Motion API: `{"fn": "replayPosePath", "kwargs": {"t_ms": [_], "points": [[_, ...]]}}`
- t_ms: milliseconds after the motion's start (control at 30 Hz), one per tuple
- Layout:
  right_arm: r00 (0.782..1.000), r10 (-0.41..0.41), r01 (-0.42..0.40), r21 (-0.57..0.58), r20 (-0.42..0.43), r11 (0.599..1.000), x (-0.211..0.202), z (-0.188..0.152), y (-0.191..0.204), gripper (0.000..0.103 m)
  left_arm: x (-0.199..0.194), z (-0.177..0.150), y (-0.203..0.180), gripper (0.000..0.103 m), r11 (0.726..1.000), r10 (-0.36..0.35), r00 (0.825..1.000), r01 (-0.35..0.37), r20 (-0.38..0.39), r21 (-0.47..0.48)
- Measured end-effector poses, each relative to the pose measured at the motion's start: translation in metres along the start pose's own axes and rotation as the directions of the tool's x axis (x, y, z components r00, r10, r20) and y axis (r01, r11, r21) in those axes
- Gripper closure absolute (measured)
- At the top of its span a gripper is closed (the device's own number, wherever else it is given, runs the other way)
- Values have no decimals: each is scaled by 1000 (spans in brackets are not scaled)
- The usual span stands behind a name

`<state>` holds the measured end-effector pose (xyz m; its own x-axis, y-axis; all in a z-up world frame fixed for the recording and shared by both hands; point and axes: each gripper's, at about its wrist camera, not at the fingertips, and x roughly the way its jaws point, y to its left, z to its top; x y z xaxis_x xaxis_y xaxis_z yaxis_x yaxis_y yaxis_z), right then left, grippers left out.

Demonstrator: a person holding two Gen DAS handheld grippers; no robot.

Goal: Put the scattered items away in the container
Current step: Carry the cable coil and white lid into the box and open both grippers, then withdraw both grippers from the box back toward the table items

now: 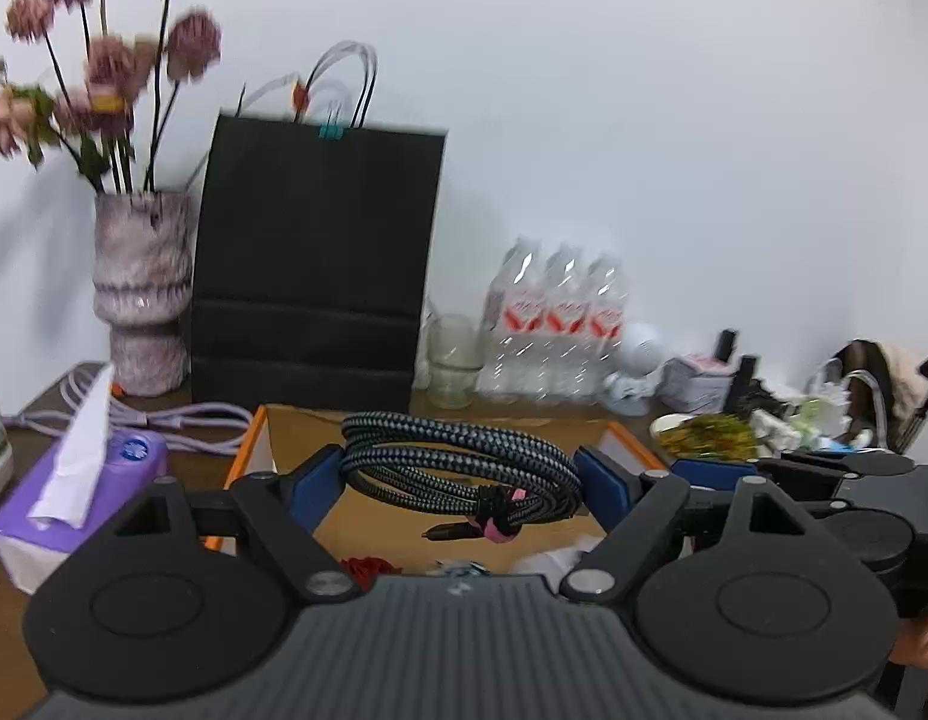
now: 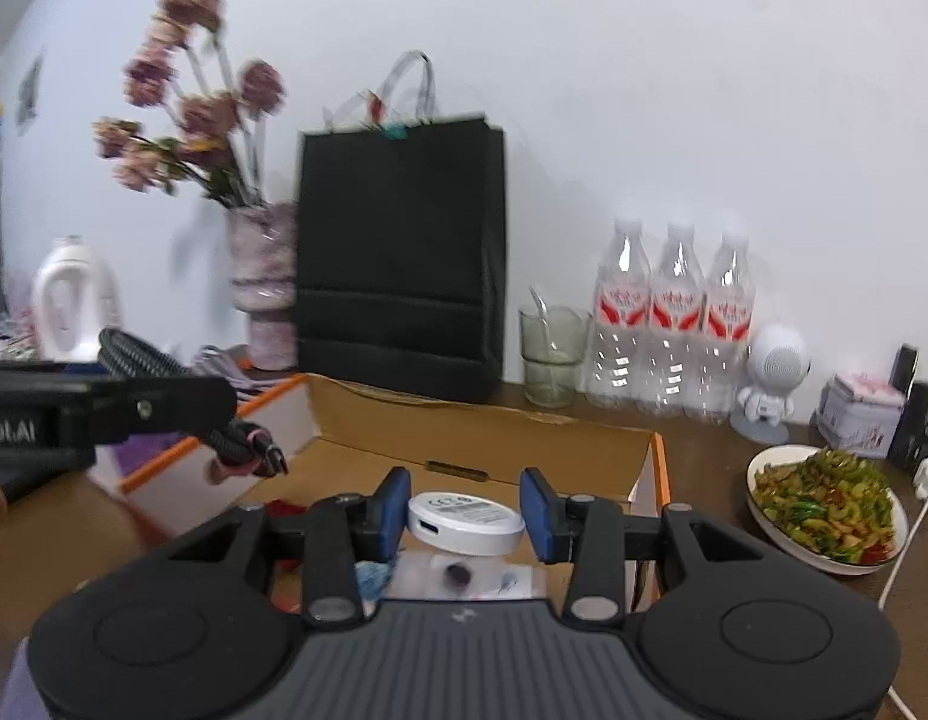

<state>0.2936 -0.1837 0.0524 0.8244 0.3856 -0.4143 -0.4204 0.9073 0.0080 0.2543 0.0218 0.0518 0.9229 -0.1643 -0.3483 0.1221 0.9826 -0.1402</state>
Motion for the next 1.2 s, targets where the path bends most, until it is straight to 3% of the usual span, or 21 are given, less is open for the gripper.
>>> {"fn": "replayPosePath", "kwargs": {"t_ms": [233, 300, 333, 367, 467, 867, 1200], "points": [[995, -26, 29, 26, -99, 999, 65, 1, -12, 64, 64, -8, 13, 18, 998, 57, 993, -57, -100, -4], [994, -27, 32, 39, -109, 999, 74, 1, -15, 48, 74, -8, 16, 14, 998, 69, 990, -70, -121, -6], [993, -27, 32, 43, -115, 999, 77, 1, -17, 28, 78, -8, 17, 8, 997, 78, 988, -79, -132, -6], [992, -33, 38, 42, -118, 998, 78, 2, -18, 15, 79, -8, 18, 2, 996, 89, 987, -91, -137, -4], [992, -43, 48, 38, -118, 998, 78, 1, -22, 0, 77, -5, 19, 0, 995, 102, 987, -100, -123, 20], [995, -24, 27, 22, -102, 999, 44, 6, -15, 0, 48, 2, 11, 0, 995, 95, 989, -92, -111, 28], [998, -20, 18, -36, -61, 999, -18, 1, 1, 0, -12, -3, 1, 0, 995, 91, 994, -88, -68, 37]]}}
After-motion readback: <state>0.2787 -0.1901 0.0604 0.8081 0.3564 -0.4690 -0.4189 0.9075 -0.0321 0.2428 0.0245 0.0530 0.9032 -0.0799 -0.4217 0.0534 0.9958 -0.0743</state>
